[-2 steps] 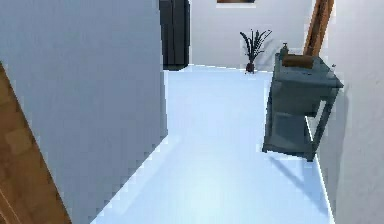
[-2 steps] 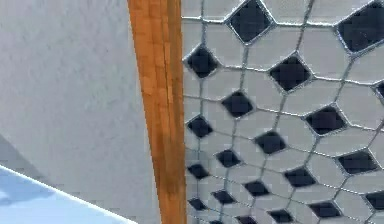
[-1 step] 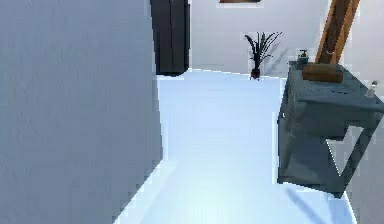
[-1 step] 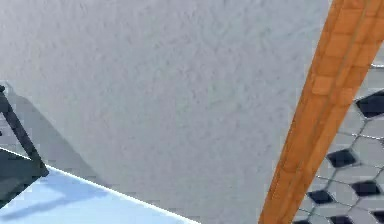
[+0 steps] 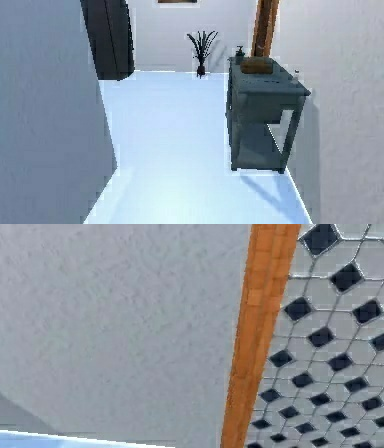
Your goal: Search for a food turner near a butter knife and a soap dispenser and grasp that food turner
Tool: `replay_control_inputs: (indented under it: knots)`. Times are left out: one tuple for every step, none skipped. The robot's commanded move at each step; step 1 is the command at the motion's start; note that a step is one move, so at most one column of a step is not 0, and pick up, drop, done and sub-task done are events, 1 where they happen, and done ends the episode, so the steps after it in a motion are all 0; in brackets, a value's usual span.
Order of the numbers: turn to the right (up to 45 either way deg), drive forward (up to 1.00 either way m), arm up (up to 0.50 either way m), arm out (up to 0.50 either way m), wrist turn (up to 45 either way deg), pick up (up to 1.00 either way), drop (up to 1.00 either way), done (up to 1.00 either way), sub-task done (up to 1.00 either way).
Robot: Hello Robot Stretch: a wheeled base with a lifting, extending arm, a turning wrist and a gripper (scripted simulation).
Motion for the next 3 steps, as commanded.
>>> replay_control_inputs:
  knots:
    - [0.0, 1.00, 0.00, 0.00, 0.0, 0.00, 0.00, 0.00, 0.00]
    - [0.0, 0.65, 0.00, 0.00, 0.0, 0.00, 0.00, 0.00, 0.00]
    - [-45.0, 0.00, 0.00, 0.00, 0.0, 0.00, 0.00, 0.00, 0.00]
